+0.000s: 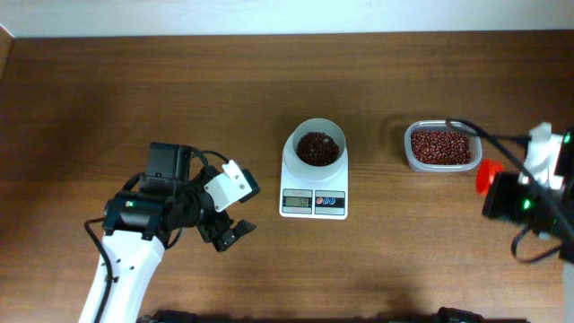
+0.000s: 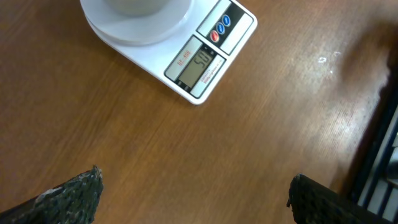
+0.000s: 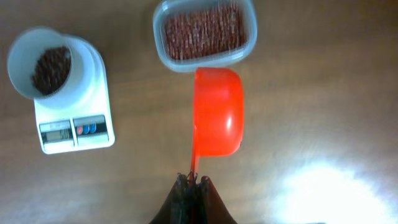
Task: Scoop and weigh 50g on scale
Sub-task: 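Carry the scoop away from the scale toward the front right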
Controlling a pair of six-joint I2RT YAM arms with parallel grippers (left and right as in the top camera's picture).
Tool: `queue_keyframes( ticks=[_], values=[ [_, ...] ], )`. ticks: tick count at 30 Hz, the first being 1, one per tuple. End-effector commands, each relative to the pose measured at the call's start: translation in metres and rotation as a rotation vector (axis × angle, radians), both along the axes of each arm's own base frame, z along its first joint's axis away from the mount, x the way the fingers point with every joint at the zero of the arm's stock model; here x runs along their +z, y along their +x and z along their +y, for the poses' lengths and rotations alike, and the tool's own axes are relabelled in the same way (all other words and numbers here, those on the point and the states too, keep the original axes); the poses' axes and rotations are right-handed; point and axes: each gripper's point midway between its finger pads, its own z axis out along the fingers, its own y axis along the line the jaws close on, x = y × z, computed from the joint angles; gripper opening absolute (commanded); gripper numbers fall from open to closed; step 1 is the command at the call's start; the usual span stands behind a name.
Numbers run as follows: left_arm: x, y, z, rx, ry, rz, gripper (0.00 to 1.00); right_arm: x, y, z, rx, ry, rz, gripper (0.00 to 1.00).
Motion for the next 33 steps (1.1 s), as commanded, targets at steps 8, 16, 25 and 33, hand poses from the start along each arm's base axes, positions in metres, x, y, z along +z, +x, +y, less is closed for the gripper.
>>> queue_keyframes(
  ticks=[8,16,25,33],
  values=[
    [0.0,-0.001,-0.001,-0.012,-0.012,0.001,0.99,-0.143,-0.042,0.033,-0.26,0.303,0.113,0.04],
    [0.0,-0.001,-0.001,-0.012,-0.012,0.001,0.99,-0.172,-0.039,0.021,-0.621,0.394,0.152,0.04],
    [0.0,-0.001,-0.001,-0.012,-0.012,0.001,0.99,-0.213,-0.062,0.027,-0.725,0.416,0.272,0.27],
    [0.0,-0.001,-0.001,-0.012,-0.012,0.001,0.99,-0.213,-0.062,0.026,-0.725,0.415,0.271,0.71]
  ],
)
